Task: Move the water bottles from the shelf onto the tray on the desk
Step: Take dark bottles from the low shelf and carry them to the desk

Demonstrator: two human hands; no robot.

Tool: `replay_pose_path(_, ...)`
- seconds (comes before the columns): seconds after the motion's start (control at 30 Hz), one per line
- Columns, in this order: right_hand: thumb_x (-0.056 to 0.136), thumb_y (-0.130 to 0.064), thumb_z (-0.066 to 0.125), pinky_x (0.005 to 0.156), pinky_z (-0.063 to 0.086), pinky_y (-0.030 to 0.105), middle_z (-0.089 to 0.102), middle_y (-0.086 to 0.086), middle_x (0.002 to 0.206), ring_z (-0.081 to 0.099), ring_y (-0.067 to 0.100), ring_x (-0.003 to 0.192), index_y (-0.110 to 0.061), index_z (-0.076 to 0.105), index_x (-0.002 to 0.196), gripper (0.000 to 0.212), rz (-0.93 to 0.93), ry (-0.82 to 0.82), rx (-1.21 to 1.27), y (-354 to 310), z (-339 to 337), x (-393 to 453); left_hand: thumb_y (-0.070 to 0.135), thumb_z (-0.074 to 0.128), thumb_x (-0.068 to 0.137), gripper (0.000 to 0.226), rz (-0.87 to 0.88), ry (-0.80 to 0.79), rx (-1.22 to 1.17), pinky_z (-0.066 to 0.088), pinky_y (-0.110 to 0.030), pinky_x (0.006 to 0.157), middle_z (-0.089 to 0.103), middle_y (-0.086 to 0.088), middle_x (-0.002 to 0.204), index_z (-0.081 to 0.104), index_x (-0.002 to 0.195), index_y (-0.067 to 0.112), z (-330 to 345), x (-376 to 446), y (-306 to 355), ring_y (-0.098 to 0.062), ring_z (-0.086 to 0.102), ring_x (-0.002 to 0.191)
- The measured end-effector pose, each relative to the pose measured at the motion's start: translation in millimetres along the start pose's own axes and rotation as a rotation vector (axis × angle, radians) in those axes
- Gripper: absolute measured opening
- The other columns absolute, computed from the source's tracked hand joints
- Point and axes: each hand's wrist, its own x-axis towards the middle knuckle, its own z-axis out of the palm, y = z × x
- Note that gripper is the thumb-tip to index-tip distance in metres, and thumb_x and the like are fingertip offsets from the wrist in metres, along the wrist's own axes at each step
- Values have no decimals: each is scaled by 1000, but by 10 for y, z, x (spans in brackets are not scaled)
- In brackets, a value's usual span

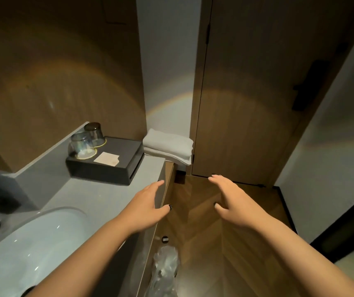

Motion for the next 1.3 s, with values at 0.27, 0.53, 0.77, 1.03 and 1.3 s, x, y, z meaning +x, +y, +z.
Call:
replay_pose_path(0.27, 92, -30, 53, 112, 28, 25, 27, -10, 153, 29, 7, 138, -30, 26, 145, 60, 3, -36, 123, 679, -193, 961, 36, 58, 89, 69, -48, 46, -37, 45, -20, 75, 42, 3, 144, 21, 147, 29, 57, 1205, 201, -8, 55, 62)
replay_pose_path(0.53, 92, -33, 52, 100, 38, 24, 27, -10, 153, 50, 16, 121, -30, 25, 146, 60, -43, -159, 137, 1665, -528, 2171, 32, 56, 91, 71, -217, 76, -60, 41, -39, 101, 53, -19, 133, 17, 150, 24, 445, 2427, 468, -33, 51, 122)
replay_pose_path(0.77, 92, -31, 53, 99, 37, 26, 30, -8, 151, 48, 17, 122, -29, 27, 145, 59, -109, -270, 162, 2178, -709, 3189, 34, 56, 90, 72, -381, 118, -138, 39, -45, 103, 49, -18, 138, 17, 149, 26, 689, 3299, 507, -39, 46, 125)
replay_pose_path(1.03, 93, -29, 52, 104, 19, 15, 26, -8, 153, 27, 9, 139, -26, 24, 147, 60, -247, -419, 156, 2229, -375, 4470, 27, 58, 90, 69, -533, 206, -198, 48, -36, 91, 48, -15, 138, 21, 148, 25, 553, 4144, -39, -27, 58, 111)
replay_pose_path(1.3, 92, -23, 56, 104, 26, 16, 35, -5, 149, 36, 11, 135, -23, 32, 144, 57, -305, -485, 114, 2005, -31, 5960, 24, 55, 93, 65, -777, 300, -343, 44, -31, 80, 54, -3, 123, 22, 148, 17, 219, 5066, -894, -25, 57, 105)
